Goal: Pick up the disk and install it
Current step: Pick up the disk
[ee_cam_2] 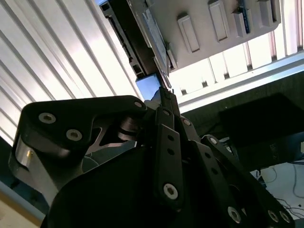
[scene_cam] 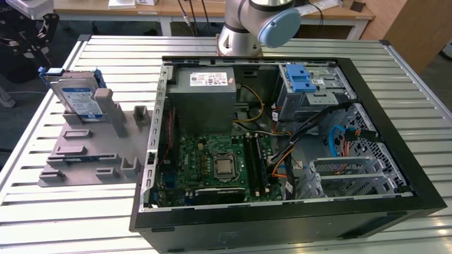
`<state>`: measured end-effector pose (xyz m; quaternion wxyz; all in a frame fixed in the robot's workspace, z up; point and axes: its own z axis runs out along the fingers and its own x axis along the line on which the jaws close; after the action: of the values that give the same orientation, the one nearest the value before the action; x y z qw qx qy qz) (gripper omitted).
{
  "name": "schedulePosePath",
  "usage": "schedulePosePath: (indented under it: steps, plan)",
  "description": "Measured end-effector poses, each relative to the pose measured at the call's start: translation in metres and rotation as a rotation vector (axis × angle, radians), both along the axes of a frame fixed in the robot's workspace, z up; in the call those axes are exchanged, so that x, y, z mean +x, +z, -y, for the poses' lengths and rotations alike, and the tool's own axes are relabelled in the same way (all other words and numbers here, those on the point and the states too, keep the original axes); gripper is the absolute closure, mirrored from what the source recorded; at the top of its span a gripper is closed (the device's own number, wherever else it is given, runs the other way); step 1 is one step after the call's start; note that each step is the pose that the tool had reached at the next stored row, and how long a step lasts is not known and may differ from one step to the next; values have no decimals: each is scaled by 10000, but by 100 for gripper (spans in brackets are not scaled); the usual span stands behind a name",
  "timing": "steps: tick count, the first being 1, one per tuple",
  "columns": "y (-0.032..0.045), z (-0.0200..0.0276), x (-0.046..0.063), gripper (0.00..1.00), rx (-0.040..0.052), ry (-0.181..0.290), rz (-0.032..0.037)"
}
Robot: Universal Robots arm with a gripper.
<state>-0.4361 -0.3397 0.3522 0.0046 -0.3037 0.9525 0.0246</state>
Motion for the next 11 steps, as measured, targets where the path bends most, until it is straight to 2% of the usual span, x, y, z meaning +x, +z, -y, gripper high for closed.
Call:
schedulePosePath:
  steps: [11]
  plan:
    - [-3,0,0,89,0,954,-1]
